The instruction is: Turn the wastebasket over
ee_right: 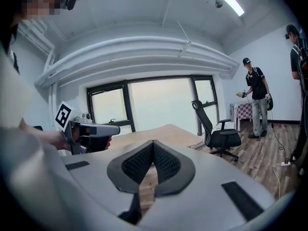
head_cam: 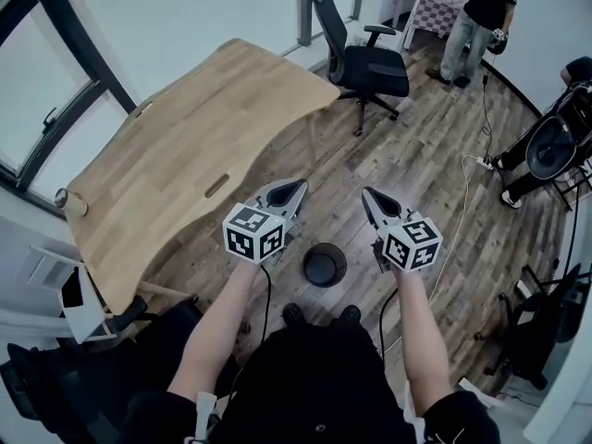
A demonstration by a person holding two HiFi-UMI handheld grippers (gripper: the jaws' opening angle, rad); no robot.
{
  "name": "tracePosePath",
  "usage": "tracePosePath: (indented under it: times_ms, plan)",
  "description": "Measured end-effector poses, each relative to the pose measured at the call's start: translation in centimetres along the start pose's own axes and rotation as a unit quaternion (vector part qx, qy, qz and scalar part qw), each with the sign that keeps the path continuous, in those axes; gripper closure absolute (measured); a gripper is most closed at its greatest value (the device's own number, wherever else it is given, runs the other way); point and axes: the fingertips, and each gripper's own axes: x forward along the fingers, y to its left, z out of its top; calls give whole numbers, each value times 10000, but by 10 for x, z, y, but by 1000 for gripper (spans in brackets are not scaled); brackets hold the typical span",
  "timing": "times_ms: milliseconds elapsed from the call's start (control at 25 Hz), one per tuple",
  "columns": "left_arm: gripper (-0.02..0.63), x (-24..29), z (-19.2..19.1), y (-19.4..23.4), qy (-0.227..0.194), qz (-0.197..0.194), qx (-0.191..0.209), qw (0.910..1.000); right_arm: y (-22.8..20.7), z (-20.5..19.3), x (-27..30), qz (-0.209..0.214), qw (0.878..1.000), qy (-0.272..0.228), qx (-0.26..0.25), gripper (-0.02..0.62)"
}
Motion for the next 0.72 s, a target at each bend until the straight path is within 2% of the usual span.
tracePosePath:
  times_ms: [240,720]
  plan:
    - [591,-4,1,-2,99,-137,197,9997,14,1,7,-8,9999,60,-160,565]
    - [591,-4,-2,-9,97,-233,298,9992,17,4,-1,-90,9994,54,-330,565]
